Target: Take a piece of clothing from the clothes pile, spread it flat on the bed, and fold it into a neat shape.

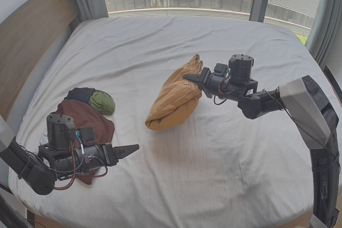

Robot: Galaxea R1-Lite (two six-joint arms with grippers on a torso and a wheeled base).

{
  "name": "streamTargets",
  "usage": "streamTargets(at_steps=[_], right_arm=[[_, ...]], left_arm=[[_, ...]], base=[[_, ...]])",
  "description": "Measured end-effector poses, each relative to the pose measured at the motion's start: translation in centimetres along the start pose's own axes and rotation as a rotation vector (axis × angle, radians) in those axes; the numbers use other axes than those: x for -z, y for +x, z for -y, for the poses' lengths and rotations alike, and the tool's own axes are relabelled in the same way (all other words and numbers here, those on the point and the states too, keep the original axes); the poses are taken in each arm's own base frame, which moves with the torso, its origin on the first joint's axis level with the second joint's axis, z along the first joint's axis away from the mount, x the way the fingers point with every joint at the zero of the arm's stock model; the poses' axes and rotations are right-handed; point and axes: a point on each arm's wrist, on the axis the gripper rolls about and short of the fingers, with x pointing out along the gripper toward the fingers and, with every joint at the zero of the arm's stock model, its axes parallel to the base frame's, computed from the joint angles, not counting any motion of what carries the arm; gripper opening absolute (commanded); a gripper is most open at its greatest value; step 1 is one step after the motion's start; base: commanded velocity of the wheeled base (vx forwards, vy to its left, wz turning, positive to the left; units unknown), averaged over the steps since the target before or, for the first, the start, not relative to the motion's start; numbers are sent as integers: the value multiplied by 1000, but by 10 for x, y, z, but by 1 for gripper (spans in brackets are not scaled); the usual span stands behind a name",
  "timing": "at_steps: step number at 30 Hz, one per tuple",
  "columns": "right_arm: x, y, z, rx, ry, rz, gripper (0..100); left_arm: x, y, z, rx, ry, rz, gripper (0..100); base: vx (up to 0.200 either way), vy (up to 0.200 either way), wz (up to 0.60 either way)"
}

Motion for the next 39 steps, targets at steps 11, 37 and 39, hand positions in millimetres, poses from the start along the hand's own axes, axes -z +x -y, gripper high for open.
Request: streamTargets(at_steps=[11,37,39], right_arm=[[9,6,68,95,50,-9,0],[31,-32,132,217,75,8,100],[29,-36,134,219,62,19,100]], left_arm=[[-1,-2,-3,-4,-4,11,100],[-1,-2,-1,6,1,17,100],[-1,-2,-1,7,2,17,100]], base=[[0,0,0],[0,0,0],[0,0,0]])
